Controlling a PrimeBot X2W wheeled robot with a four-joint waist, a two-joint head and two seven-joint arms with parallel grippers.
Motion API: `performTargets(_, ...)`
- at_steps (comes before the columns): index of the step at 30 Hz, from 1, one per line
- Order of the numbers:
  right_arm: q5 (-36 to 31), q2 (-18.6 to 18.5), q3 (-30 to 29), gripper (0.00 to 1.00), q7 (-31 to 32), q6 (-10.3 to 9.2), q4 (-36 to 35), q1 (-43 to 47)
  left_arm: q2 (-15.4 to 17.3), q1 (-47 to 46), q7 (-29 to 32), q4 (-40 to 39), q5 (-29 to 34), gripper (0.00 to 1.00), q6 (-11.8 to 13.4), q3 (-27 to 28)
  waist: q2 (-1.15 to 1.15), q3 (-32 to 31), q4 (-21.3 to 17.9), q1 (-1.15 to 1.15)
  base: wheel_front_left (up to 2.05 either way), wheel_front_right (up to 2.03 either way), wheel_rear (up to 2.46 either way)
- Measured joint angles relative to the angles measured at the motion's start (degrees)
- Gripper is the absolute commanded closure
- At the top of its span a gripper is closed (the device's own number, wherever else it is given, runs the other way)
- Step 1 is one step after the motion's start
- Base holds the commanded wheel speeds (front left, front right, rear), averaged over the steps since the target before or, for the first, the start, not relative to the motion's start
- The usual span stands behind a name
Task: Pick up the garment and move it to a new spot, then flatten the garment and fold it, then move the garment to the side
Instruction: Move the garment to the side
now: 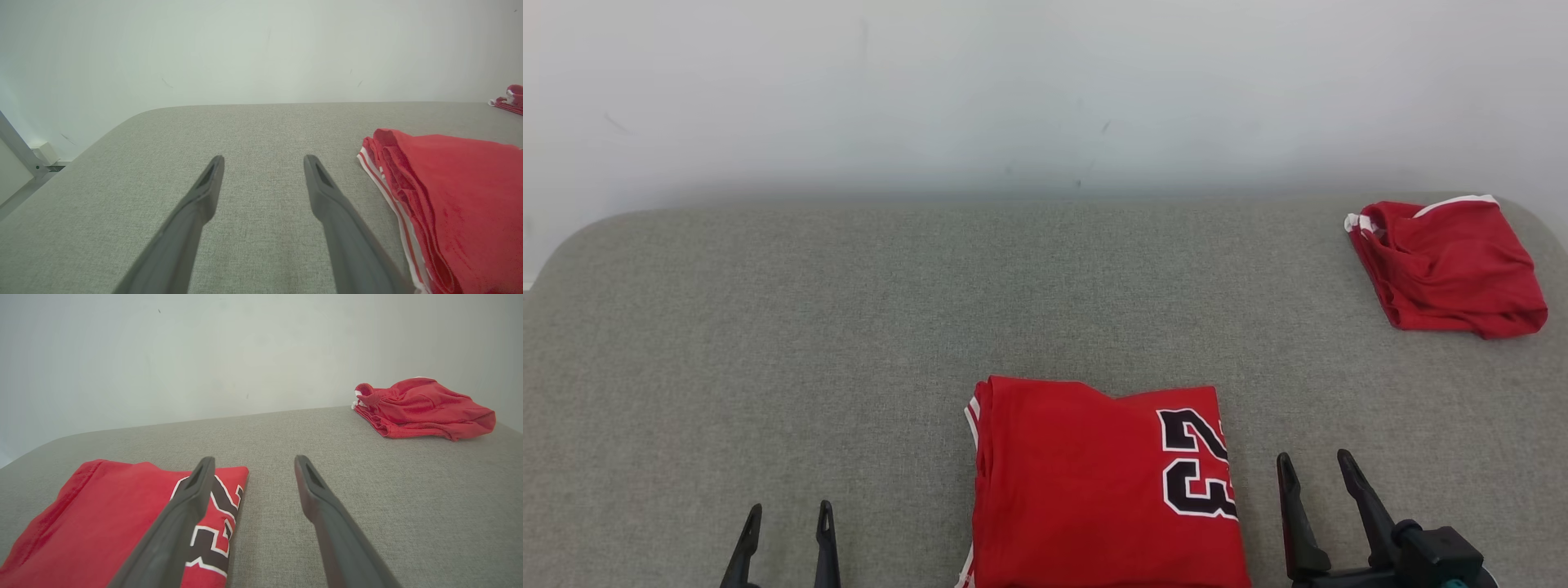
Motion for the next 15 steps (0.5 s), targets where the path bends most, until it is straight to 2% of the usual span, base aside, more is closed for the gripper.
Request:
performTargets(8, -0.26, 0.01, -0.03, 0.00, -0.01, 0.00, 4.53, -3.44, 0.00, -0.91, 0.00, 0.22, -0.16, 0.00, -0.16, 0.20, 0.00, 0.91, 0.06, 0.00, 0.00, 0.00, 0.00)
performTargets(15, -0.46, 0.03, 2.85, 0.00, 0.00, 0.00, 15.02, -9.31, 0.00, -1.82, 0.00, 0.65, -0.32, 0.00, -0.31, -0.41, 0.00, 1.70, 1.17, 0.00, 0.00, 0.00, 0.00)
